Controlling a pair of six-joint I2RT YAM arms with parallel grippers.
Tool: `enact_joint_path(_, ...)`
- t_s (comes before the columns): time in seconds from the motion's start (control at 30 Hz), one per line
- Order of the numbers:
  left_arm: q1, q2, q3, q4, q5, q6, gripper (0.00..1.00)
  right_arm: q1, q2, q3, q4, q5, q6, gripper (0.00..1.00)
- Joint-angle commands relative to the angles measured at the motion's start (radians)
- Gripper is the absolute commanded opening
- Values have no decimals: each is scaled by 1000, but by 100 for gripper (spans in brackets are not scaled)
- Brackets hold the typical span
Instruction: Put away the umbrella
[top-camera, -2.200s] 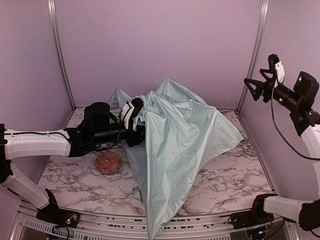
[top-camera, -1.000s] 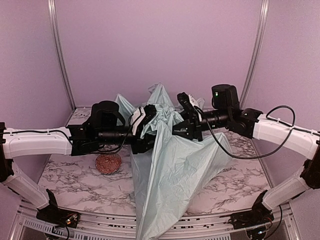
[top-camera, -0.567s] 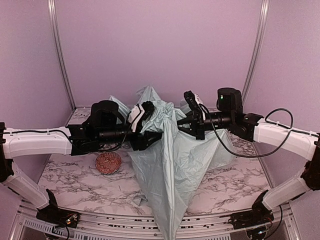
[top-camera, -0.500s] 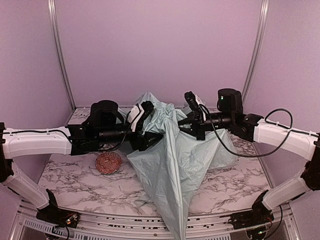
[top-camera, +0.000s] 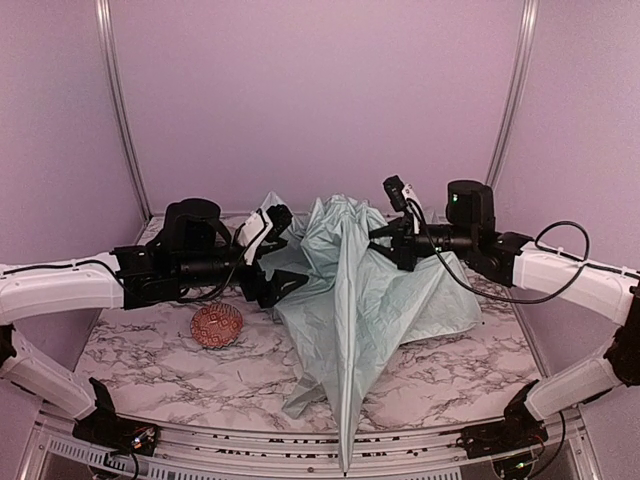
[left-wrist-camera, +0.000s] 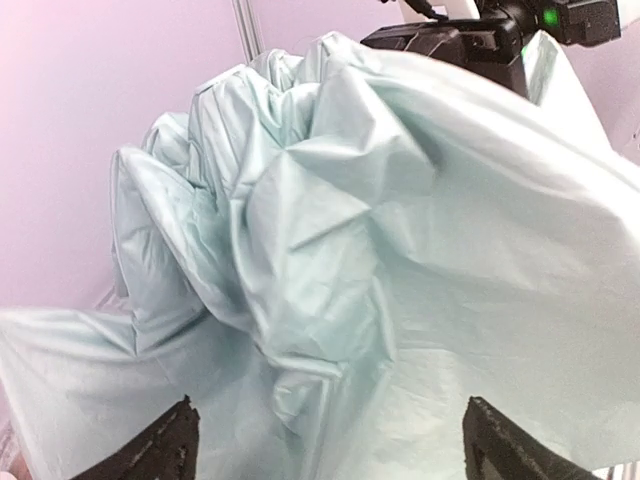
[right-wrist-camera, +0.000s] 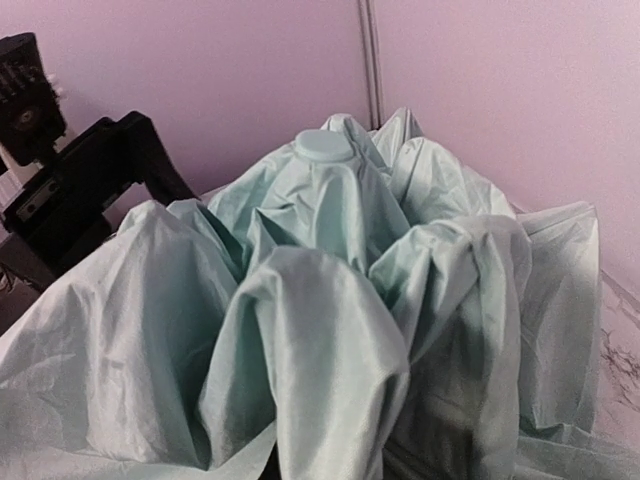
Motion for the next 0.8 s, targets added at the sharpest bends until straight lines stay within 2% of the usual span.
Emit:
enact_joint_path(0.0, -4, -78, 48, -87, 56, -69, 84, -12, -15, 76, 66, 346, 107, 1)
enact_joint_path(0.13, -34, -119, 66, -168, 200, -127, 81, -11, -7, 123, 22, 577, 127, 0)
enact_joint_path(0.3, -74, -155, 42, -209, 226, -166, 88, -12, -12, 140, 23, 752, 136, 0)
enact_joint_path(0.43, -82, -130, 18, -209, 156, -176, 88, -12, -9, 144, 40, 782, 140, 0)
enact_joint_path(0.53, -84, -98, 17, -210, 107, -171, 83, -12, -5, 148, 40, 786, 140, 0)
enact_joint_path(0.63, -84, -79, -19, -200, -19, -139, 80, -12, -8, 146, 51, 772, 140, 0)
enact_joint_path(0.77, -82, -103, -102, -102, -202, -106, 81, -13, -14, 140, 69, 740, 123, 0)
